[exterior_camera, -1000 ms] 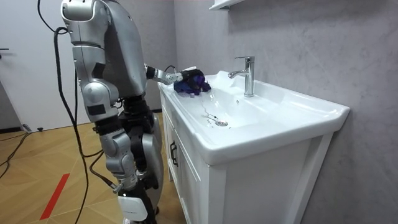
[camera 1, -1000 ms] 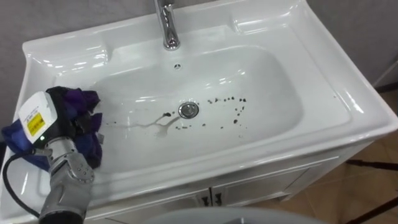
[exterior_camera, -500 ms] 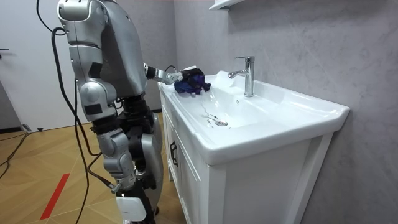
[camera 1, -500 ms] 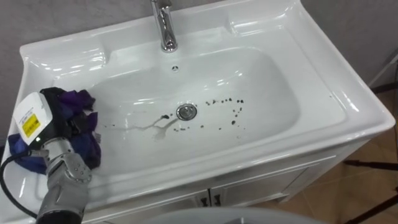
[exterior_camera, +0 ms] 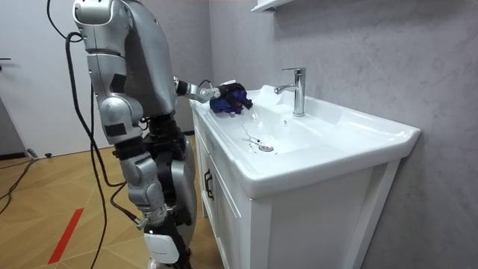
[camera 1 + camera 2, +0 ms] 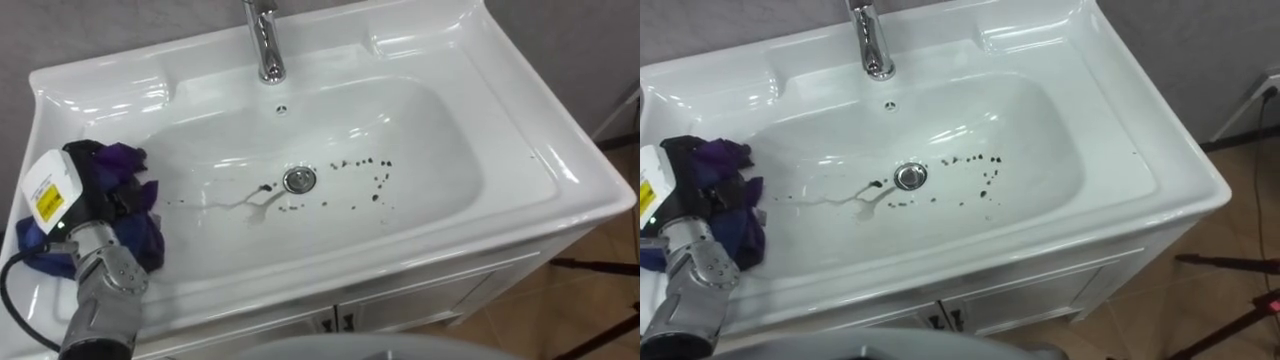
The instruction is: Wipe basin
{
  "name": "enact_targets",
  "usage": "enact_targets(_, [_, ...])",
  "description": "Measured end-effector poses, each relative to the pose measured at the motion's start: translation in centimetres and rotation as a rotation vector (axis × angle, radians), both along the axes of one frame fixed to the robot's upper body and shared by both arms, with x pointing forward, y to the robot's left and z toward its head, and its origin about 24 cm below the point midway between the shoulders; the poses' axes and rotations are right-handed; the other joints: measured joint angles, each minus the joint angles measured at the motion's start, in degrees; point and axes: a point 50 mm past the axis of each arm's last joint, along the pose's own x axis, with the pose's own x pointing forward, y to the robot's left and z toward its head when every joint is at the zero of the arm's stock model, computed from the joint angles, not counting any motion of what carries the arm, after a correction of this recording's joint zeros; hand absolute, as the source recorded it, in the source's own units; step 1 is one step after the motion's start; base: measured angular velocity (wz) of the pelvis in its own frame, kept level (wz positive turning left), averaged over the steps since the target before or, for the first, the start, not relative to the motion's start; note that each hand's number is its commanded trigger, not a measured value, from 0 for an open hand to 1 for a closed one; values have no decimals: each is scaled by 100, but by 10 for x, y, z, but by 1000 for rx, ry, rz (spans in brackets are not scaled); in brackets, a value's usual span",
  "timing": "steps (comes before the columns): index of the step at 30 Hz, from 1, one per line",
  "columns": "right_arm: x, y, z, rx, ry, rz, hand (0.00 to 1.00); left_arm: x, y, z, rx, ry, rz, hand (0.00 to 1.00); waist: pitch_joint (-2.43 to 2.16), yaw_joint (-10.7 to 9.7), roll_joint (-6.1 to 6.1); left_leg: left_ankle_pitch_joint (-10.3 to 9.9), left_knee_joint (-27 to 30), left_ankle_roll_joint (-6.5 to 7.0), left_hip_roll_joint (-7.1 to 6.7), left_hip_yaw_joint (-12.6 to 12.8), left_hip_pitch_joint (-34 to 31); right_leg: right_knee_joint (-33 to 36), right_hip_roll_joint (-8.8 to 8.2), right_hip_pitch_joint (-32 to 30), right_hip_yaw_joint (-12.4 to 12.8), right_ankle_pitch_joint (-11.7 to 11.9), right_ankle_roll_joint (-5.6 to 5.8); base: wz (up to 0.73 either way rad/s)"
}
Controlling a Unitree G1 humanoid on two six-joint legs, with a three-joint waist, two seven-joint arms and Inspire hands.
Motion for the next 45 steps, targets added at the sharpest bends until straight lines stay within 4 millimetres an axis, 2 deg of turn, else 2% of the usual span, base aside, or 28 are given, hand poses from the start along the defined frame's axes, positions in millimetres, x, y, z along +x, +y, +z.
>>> enact_targets(4, [1,3,-1,6,-12,-4,0,6,-2,5,-14,-31,-2,100,6,-17,-44,0,-1,0,-2,-38,-7,-6,-8,49,-42,0,1,7])
enact_targets(8, [3,8,-2,19,-23,4,0,9,-10,17,-57,-82,-23,100,22,-28,-164,0,23,0,-17,-102,-143,-8,-36,-42,-138,-2,13,13])
enact_targets(9, [6,10,-3,20,-32,9,0,10,-14,21,-62,-96,-46,100,50,-33,-206,0,57,1,-22,-128,-209,-13,-52,-69,-183,4,20,15])
enact_targets(10, [6,11,-3,20,-37,10,0,12,-17,23,-66,-103,-59,100,67,-27,-212,0,77,1,-23,-131,-235,-13,-57,-85,-192,7,24,13])
enact_targets(16, [14,13,-3,15,-81,32,0,22,-42,33,-116,-162,-150,100,85,-33,-183,-1,97,2,-15,-186,-394,-8,-52,-201,-224,25,21,4])
enact_targets(17, [14,13,-3,15,-87,21,0,24,-48,36,-129,-173,-173,100,108,-31,-179,-1,105,2,-12,-186,-398,-8,-46,-203,-208,27,17,0])
enact_targets(20, [13,13,-3,16,-91,21,0,29,-62,44,-148,-197,-241,100,135,-46,-148,0,108,1,-7,-208,-402,-14,-40,-206,-193,27,17,0])
enact_targets(24, [13,13,-3,21,-102,24,0,33,-70,56,-157,-244,-293,100,137,-153,-141,0,107,1,-6,-214,-421,-18,-39,-237,-174,27,17,-1])
enact_targets(28, [14,14,-3,19,-109,38,0,35,-78,62,-158,-274,-336,100,135,-167,-140,0,107,1,-14,-212,-417,-19,-40,-248,-134,27,17,-4])
enact_targets(34, [14,14,-3,17,-113,50,0,32,-86,59,-172,-270,-375,100,133,-185,-155,0,106,1,-16,-211,-419,-20,-40,-249,-133,27,17,0])
enact_targets(41, [12,15,-3,29,-105,63,0,28,-90,54,-123,-233,-412,100,99,-181,-207,0,128,2,-15,-218,-407,-7,-39,-249,-140,31,11,0])
enact_targets(43, [10,15,-3,30,-100,62,0,26,-90,52,-121,-220,-409,100,96,-186,-210,0,128,2,-16,-217,-398,-4,-39,-246,-142,32,9,0])
enact_targets(45, [10,15,-3,32,-98,61,0,23,-87,40,-108,-163,-403,100,90,-184,-205,0,138,2,-16,-214,-389,2,-41,-219,-136,34,6,0])
